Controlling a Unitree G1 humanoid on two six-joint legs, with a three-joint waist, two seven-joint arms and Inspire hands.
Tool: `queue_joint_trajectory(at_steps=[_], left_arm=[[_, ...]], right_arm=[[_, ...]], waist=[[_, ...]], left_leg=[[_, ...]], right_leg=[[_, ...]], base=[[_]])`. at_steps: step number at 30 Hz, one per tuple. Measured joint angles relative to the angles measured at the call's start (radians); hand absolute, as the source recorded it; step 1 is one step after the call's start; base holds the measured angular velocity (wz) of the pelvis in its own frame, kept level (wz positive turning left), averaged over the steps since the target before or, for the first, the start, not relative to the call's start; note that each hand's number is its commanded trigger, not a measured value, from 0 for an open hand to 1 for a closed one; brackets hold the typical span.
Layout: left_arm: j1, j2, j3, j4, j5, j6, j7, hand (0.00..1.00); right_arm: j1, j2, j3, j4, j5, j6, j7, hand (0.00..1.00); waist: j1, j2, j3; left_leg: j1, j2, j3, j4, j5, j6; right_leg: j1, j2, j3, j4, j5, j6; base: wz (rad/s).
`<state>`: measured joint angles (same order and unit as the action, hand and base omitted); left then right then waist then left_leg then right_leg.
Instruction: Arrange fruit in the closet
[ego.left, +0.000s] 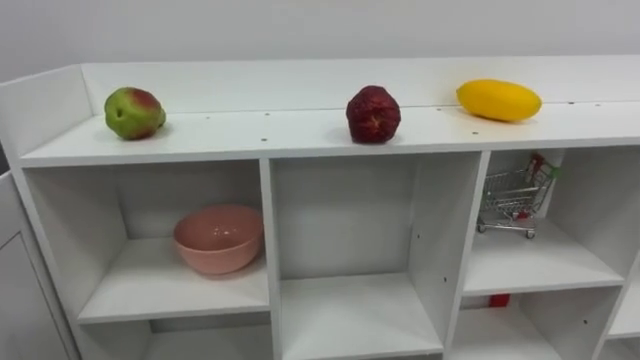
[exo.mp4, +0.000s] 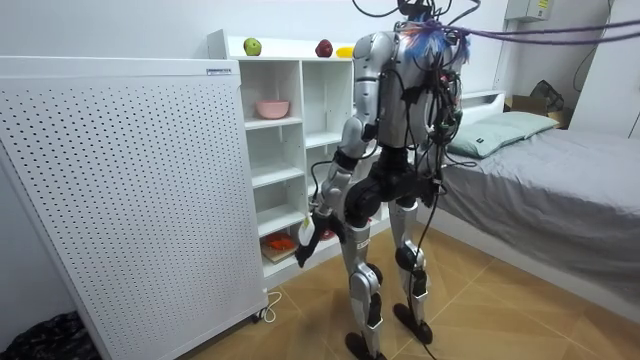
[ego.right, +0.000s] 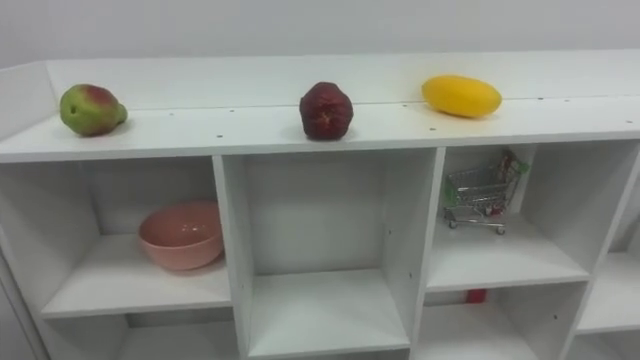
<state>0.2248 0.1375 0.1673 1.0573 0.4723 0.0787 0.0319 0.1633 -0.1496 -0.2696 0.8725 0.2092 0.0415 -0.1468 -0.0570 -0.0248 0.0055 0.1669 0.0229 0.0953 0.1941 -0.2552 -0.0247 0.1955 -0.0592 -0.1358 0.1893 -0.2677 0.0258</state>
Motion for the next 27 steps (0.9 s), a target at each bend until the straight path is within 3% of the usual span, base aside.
queue_joint_trajectory(at_steps=[3,7,15,21,23,27], left_arm=[[-0.014,0.010,0.015,-0.018,-0.003,-0.022,0.007,0.00],[-0.013,0.009,0.018,-0.059,-0.009,-0.048,0.009,0.00],[0.021,0.011,0.020,-0.073,0.000,-0.084,0.005,0.00],[0.051,0.018,0.020,-0.075,-0.010,-0.085,-0.001,0.00],[0.048,0.019,0.019,-0.075,-0.010,-0.085,-0.001,0.00],[0.056,0.030,0.004,-0.069,-0.008,-0.091,0.003,0.00]], right_arm=[[-0.005,0.000,-0.019,-0.208,0.022,-0.063,-0.064,0.00],[-0.027,-0.001,-0.029,-0.471,0.014,-0.098,-0.132,0.00],[-0.026,-0.012,-0.031,-0.754,-0.058,-0.163,-0.296,0.00],[-0.066,-0.076,-0.038,-0.904,-0.179,-0.175,-0.382,0.00],[-0.076,-0.092,-0.036,-0.978,-0.206,-0.175,-0.409,0.00],[-0.114,-0.133,-0.037,-1.065,-0.266,-0.222,-0.462,0.00]], waist=[[0.001,0.004,-0.0020],[0.004,0.009,-0.0055],[0.009,0.016,-0.0106],[0.008,0.008,-0.0082],[0.013,0.008,-0.0107],[0.016,-0.001,-0.0109]], left_leg=[[-0.003,0.000,0.001,0.001,0.000,0.000],[-0.004,0.000,0.001,0.001,0.000,0.000],[-0.005,0.000,0.001,-0.004,0.001,0.000],[-0.017,0.001,-0.001,-0.003,0.003,0.001],[-0.022,0.001,-0.001,-0.003,0.004,0.001],[-0.027,0.001,-0.008,0.004,0.005,0.001]], right_leg=[[-0.002,0.000,0.000,-0.002,0.002,0.000],[-0.004,0.001,0.002,-0.004,0.002,0.000],[-0.011,0.002,0.003,-0.002,0.004,0.000],[-0.027,0.001,-0.004,0.008,0.005,0.000],[-0.037,0.001,-0.004,0.015,0.005,0.000],[-0.035,0.002,-0.009,0.014,0.007,0.000]], base=[[0.00],[0.00],[0.00],[0.00],[-0.02],[0.04]])
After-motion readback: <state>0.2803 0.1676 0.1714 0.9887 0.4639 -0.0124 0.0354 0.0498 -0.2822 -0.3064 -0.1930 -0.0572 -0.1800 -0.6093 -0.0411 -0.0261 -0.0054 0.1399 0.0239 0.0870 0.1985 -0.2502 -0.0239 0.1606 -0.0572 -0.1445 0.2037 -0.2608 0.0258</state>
